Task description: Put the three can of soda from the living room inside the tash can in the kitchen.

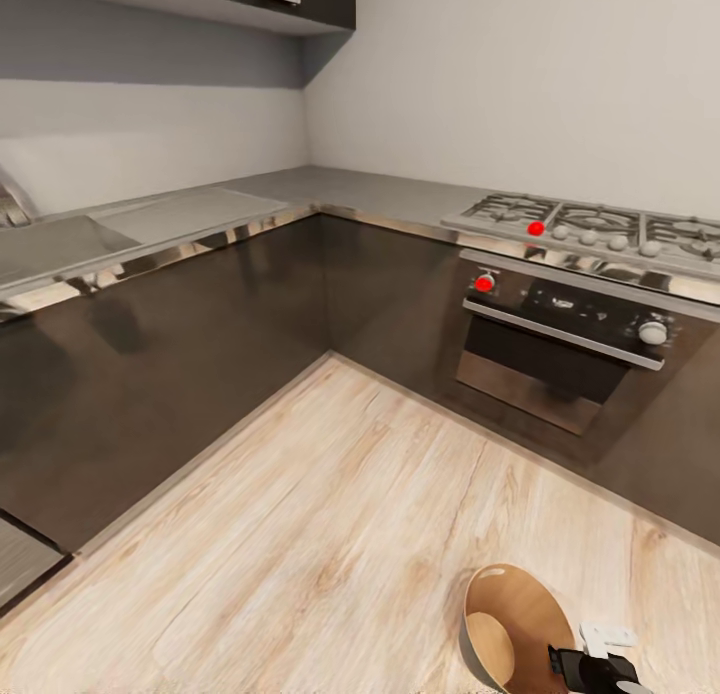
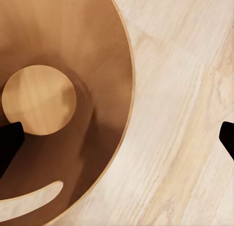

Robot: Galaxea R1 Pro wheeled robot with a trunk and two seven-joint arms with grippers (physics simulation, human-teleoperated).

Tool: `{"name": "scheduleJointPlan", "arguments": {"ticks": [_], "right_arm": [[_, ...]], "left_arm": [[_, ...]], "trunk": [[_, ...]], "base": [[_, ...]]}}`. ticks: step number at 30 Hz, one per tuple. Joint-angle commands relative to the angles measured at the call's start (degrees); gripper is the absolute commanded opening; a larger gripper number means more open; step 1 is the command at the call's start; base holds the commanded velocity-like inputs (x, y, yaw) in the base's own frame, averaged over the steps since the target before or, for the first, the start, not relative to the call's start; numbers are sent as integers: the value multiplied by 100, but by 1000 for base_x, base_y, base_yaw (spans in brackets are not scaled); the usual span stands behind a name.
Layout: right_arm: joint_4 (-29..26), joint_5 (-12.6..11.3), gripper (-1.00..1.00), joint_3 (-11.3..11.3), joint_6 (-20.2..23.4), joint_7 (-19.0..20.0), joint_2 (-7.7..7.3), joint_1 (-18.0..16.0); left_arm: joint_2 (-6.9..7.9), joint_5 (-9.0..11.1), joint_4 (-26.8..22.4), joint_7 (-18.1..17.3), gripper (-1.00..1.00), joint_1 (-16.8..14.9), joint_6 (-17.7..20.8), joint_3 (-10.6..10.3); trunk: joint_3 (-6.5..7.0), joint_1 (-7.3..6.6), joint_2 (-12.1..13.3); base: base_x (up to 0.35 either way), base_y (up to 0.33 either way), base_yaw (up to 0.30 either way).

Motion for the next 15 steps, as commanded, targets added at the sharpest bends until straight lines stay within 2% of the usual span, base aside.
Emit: {"name": "scheduleJointPlan", "arguments": {"ticks": [1,4,15], "right_arm": [[0,0,100,0,0,-1,0,0],[0,0,100,-1,0,-2,0,0],[0,-1,100,0,0,1,0,0]], "left_arm": [[0,1,0,0,100,0,0,0],[0,1,0,0,100,0,0,0],[0,1,0,0,100,0,0,0]], "trunk": [[-28,23,-42],[-109,89,-162],[-209,89,-162]], "base": [[0,0,0],[0,0,0],[0,0,0]]}}
